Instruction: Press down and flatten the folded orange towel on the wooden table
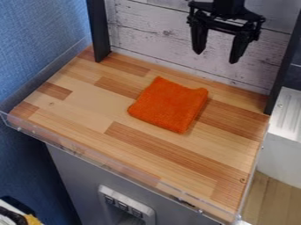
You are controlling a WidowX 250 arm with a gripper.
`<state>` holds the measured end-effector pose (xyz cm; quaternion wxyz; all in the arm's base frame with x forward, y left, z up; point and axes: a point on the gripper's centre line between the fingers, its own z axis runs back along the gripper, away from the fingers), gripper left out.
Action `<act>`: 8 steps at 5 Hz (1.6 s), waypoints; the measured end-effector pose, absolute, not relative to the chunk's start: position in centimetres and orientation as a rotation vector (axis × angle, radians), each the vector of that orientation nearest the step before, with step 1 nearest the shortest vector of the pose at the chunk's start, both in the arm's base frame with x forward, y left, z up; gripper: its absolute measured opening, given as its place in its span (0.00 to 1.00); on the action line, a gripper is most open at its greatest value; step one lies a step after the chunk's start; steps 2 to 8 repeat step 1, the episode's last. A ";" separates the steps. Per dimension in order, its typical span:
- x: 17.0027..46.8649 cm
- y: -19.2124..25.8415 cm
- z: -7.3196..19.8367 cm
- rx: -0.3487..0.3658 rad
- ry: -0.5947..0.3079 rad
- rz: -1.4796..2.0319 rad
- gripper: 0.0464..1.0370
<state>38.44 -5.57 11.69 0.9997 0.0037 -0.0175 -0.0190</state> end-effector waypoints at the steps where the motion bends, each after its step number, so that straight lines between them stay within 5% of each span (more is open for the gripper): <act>1: 38.5 -6.1 12.3 0.008 -0.038 -0.026 0.96; 8: 38.5 -6.1 12.3 0.008 -0.038 -0.026 0.96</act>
